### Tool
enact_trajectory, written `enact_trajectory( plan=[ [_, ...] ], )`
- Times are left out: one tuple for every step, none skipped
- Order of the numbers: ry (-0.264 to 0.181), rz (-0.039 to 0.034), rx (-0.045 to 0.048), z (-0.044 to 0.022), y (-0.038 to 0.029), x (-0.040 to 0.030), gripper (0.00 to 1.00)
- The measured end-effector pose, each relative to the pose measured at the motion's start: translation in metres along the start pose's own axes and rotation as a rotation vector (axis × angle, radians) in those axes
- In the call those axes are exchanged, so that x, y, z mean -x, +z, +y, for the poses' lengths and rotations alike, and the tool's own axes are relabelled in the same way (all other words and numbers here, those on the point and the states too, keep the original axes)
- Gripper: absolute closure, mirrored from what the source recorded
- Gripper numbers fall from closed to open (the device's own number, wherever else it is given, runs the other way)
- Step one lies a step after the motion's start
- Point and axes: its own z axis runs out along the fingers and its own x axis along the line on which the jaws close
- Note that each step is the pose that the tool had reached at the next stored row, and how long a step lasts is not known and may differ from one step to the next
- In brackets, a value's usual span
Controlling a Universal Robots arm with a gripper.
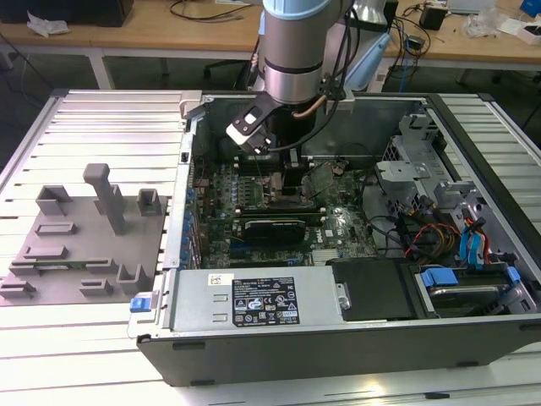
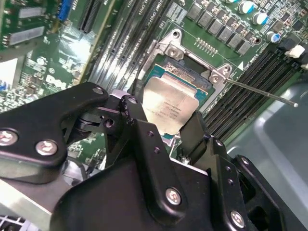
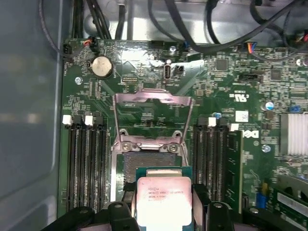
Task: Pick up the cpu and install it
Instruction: 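Place the cpu into insertion slot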
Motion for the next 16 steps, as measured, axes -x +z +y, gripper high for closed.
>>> enact_trajectory(
  plan=[
    [0.000,0.0002,0.0001,-0.0001,0.0011,-0.0006,0.45],
    [0.000,0.0002,0.0001,-0.0001,0.0035,-0.0016,0.45],
    [0.000,0.0002,0.0001,-0.0002,0.0055,-0.0024,0.45],
    [0.000,0.0002,0.0001,-0.0002,0.0072,-0.0034,0.45],
    [0.000,0.0002,0.0001,-0.0003,0.0088,-0.0048,0.45],
    [0.000,0.0001,0.0001,-0.0003,0.0101,-0.0059,0.45],
    [0.000,0.0000,0.0000,-0.0004,0.0119,-0.0073,0.45],
    [0.000,0.0001,0.0000,-0.0004,0.0136,-0.0082,0.45],
    [0.000,-0.0002,0.0000,-0.0005,0.0150,-0.0087,0.45],
    [0.000,-0.0004,0.0001,-0.0005,0.0163,-0.0090,0.45],
    [0.000,-0.0021,0.0000,-0.0006,0.0189,-0.0093,0.45],
    [-0.001,-0.0036,0.0000,-0.0007,0.0211,-0.0095,0.45],
    [0.000,-0.0041,-0.0001,-0.0008,0.0225,-0.0096,0.45],
    [0.000,-0.0043,-0.0001,-0.0009,0.0235,-0.0098,0.45],
    [0.000,-0.0045,-0.0001,-0.0009,0.0246,-0.0099,0.45],
    [0.000,-0.0045,-0.0001,-0.0010,0.0258,-0.0102,0.45]
  ],
)
